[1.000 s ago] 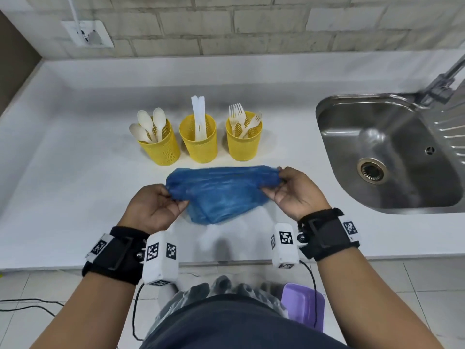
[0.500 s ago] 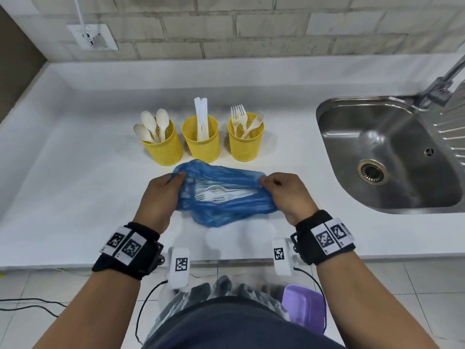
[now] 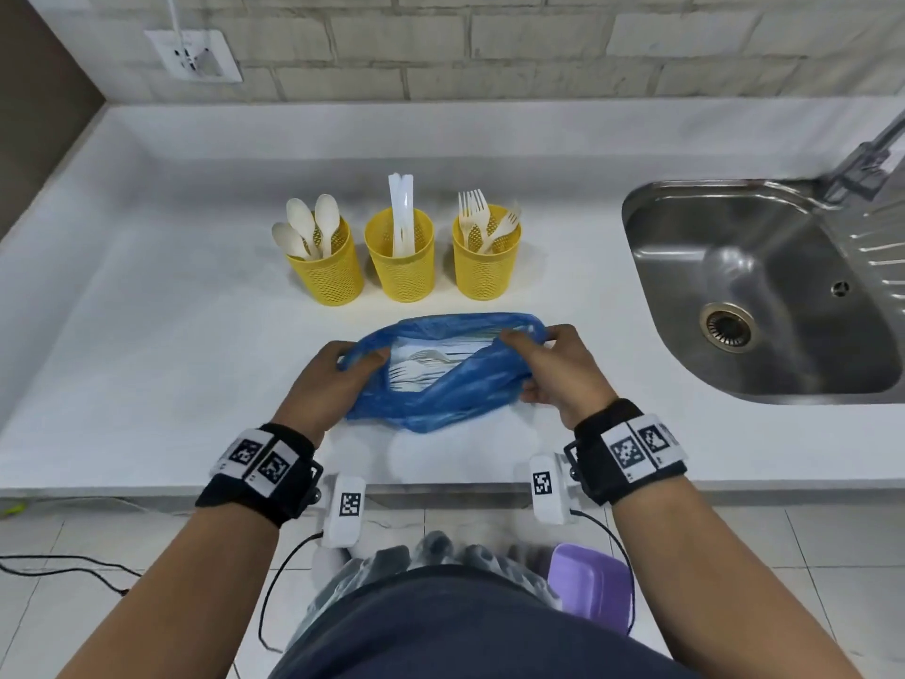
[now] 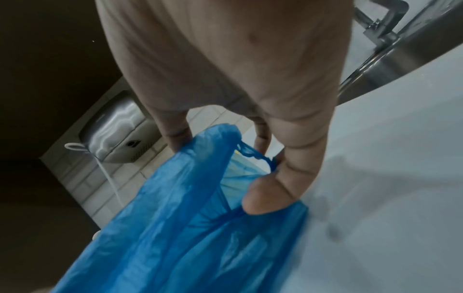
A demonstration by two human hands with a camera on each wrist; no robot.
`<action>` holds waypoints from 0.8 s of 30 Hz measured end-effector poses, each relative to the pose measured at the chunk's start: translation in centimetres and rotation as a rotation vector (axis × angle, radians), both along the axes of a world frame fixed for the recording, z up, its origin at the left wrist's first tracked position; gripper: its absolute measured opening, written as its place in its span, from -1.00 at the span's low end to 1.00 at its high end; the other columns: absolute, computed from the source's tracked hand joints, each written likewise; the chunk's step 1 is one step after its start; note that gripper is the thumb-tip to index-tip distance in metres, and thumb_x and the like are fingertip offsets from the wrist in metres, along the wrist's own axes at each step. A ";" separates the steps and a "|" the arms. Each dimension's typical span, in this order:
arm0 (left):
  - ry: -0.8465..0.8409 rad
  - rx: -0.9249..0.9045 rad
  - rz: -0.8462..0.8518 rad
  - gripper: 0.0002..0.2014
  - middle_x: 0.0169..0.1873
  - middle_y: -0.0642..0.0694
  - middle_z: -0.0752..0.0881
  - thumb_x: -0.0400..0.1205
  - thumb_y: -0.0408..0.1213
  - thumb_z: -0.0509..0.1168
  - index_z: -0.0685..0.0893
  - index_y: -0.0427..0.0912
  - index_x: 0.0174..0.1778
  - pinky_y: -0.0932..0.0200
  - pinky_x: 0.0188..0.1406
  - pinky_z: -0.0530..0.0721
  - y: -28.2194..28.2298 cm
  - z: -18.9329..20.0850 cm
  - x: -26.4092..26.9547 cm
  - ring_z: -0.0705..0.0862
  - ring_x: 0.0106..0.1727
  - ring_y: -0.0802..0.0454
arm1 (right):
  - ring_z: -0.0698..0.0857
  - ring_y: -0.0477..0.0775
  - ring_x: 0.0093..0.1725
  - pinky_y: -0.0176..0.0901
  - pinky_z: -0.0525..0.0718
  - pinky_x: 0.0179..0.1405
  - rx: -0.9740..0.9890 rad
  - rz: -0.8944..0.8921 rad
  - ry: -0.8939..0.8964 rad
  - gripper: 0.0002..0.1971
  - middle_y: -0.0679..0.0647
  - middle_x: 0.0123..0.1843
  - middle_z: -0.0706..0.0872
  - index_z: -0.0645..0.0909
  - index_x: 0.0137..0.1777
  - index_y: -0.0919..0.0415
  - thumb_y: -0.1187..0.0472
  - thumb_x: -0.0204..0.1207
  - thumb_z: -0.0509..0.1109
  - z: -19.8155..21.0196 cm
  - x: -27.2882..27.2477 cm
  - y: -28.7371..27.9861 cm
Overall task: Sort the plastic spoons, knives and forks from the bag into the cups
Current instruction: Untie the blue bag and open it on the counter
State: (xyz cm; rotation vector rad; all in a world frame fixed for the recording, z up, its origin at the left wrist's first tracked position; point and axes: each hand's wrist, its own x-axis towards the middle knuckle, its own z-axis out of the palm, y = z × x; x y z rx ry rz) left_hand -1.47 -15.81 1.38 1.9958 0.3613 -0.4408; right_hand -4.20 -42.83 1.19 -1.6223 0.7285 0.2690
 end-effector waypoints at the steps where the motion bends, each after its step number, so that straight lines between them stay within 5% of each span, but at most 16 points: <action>1: -0.073 0.098 -0.024 -0.65 -0.07 -0.09 0.78 0.70 0.07 0.36 0.70 -0.19 0.10 0.07 -0.18 0.63 -0.1 -0.1 -0.1 0.73 -0.12 0.00 | 0.79 0.17 -0.09 -0.06 0.81 -0.35 0.046 -0.015 -0.024 -0.55 0.24 0.16 0.75 0.54 0.20 0.16 -0.05 0.49 0.61 0.1 -0.1 0.3; 4: -0.245 0.193 -0.045 -0.61 -0.31 -0.12 0.68 0.81 -0.08 0.21 0.68 -0.35 -0.12 0.09 -0.30 0.46 -0.3 0.2 -0.2 0.59 -0.26 -0.07 | 0.79 0.23 -0.17 0.01 0.81 -0.34 0.216 -0.096 -0.130 -0.97 0.25 -0.08 0.77 0.65 -0.03 0.28 0.38 0.63 0.45 0.8 -0.3 0.9; 5: -0.259 0.110 -0.010 -0.61 -0.30 -0.12 0.72 0.82 -0.10 0.19 0.71 -0.32 -0.13 0.12 -0.30 0.51 -0.4 0.6 -0.4 0.63 -0.24 -0.06 | 0.77 0.23 -0.19 0.00 0.76 -0.33 0.239 -0.125 -0.156 -0.90 0.25 -0.14 0.75 0.66 -0.10 0.31 0.46 0.62 0.38 0.7 -0.4 0.6; 8: -0.040 -0.486 0.213 -0.68 -0.03 -0.11 0.87 0.86 -0.12 0.16 0.77 -0.21 0.14 0.19 -0.15 0.79 -0.8 0.9 -0.2 0.84 -0.05 0.02 | 0.71 0.17 -0.30 -0.05 0.68 -0.30 0.529 -0.285 -0.174 -0.68 0.23 -0.27 0.67 0.62 -0.23 0.33 0.60 0.58 0.12 1.3 -0.3 0.2; 10: 0.170 -0.835 0.338 -0.61 0.27 -0.20 0.81 0.85 -0.06 0.15 0.67 -0.22 0.42 -0.06 0.10 0.84 -0.4 0.4 -0.2 0.79 0.28 -0.13 | 0.72 0.19 -0.28 0.02 0.80 -0.22 0.874 -0.470 -0.155 -0.62 0.21 -0.23 0.62 0.57 -0.16 0.33 0.62 0.59 -0.06 1.4 -0.4 -0.3; 12: 0.262 -0.910 0.377 -0.54 0.42 -0.21 0.72 0.83 0.01 0.15 0.60 -0.18 0.55 -0.21 0.20 0.80 0.2 -0.2 -0.5 0.69 0.44 -0.21 | 0.70 0.25 -0.10 0.08 0.83 0.03 1.000 -0.545 -0.126 -0.65 0.20 -0.13 0.60 0.53 0.02 0.31 0.56 0.59 -0.07 0.8 -0.6 -0.8; 14: 0.247 -0.838 0.366 -0.57 0.40 -0.17 0.74 0.80 0.01 0.24 0.63 -0.13 0.52 -0.15 0.20 0.80 0.1 -0.1 -0.7 0.70 0.43 -0.20 | 0.69 0.20 -0.15 -0.02 0.85 -0.10 0.927 -0.481 -0.112 -0.72 0.21 -0.14 0.63 0.54 0.12 0.29 0.45 0.58 0.04 0.2 -1.0 -1.2; 16: 0.212 -0.614 0.305 -0.64 0.21 -0.08 0.77 0.71 0.03 0.37 0.71 -0.07 0.34 -0.01 0.09 0.72 -0.2 0.1 -1.0 0.72 0.18 -0.10 | 0.70 0.20 -0.16 -0.06 0.76 -0.16 0.606 -0.345 -0.093 -0.80 0.20 -0.12 0.70 0.61 0.09 0.27 0.25 0.58 0.22 -0.3 -1.1 -1.4; 20: 0.147 -0.161 0.154 -0.57 -0.11 -0.06 0.59 0.61 0.12 0.47 0.62 -0.12 0.18 0.11 -0.24 0.58 0.1 -0.3 -1.4 0.51 -0.19 0.00 | 0.69 0.15 -0.10 0.08 0.77 -0.10 -0.055 -0.092 -0.061 -0.34 0.16 0.11 0.71 0.49 0.31 0.11 -0.26 0.32 0.50 -0.9 -1.6 -0.9; 24: 0.081 -0.269 0.157 -0.81 -0.22 -0.22 0.60 0.70 -0.20 0.41 0.70 -0.28 0.07 0.19 -0.44 0.65 -0.5 0.2 -1.9 0.54 -0.39 0.02 | 0.71 0.14 -0.34 0.03 0.82 -0.29 0.064 -0.044 -0.033 -0.43 0.22 0.06 0.74 0.44 0.32 0.15 -0.12 0.52 0.59 -0.2 -1.7 0.5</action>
